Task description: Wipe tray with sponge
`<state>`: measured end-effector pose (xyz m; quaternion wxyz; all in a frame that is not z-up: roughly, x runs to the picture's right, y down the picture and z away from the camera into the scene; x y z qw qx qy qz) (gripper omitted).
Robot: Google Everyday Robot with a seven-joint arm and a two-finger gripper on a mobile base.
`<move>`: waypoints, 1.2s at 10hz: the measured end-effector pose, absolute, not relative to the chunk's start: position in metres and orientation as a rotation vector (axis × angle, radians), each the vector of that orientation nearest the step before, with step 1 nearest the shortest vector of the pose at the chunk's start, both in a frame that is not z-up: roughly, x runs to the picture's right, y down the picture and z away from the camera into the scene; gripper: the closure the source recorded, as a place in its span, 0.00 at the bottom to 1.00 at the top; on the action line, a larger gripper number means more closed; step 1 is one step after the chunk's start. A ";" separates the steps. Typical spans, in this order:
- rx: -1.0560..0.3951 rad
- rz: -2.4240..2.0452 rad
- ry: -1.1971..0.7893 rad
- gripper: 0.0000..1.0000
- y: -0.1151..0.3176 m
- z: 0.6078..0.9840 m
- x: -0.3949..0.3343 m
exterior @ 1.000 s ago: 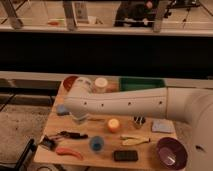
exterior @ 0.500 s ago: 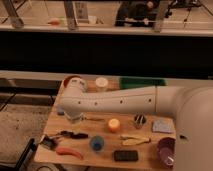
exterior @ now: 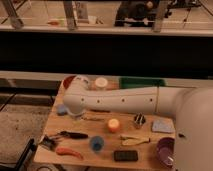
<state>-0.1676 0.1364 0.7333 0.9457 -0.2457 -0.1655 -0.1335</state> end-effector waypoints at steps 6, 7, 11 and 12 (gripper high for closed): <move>-0.513 -0.293 -0.355 0.25 0.128 0.748 -0.196; -0.513 -0.299 -0.360 0.25 0.126 0.751 -0.199; -0.505 -0.314 -0.380 0.25 0.117 0.763 -0.212; -0.500 -0.311 -0.392 0.25 0.114 0.766 -0.215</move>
